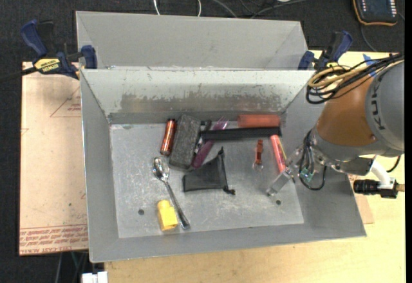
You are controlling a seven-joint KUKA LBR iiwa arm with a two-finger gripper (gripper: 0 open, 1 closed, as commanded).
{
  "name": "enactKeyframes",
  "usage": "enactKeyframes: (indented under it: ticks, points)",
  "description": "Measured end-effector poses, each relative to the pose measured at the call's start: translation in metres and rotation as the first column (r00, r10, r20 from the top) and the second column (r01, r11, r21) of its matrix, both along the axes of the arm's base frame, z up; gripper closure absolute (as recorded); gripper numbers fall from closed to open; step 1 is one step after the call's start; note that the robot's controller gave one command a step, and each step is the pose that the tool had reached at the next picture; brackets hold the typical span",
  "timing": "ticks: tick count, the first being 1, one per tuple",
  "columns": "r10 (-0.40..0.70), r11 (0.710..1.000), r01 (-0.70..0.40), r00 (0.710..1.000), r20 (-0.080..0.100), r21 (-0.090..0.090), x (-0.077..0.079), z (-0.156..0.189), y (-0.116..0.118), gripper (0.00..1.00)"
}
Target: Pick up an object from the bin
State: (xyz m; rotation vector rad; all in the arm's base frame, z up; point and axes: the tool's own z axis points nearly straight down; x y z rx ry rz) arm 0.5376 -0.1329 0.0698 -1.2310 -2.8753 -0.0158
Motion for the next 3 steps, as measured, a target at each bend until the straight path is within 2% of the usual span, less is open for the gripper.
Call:
enactKeyframes:
  ticks: [1, 2, 3]
  points:
    - [-0.297, 0.955, 0.297, 0.954, 0.030, -0.005, 0.084, 0.000, 0.021, 1.00]
    - [-0.297, 0.955, 0.297, 0.954, 0.030, -0.006, 0.084, 0.000, 0.021, 1.00]
    - [-0.361, 0.932, 0.361, 0.932, 0.028, -0.005, 0.073, 0.110, 0.011, 1.00]
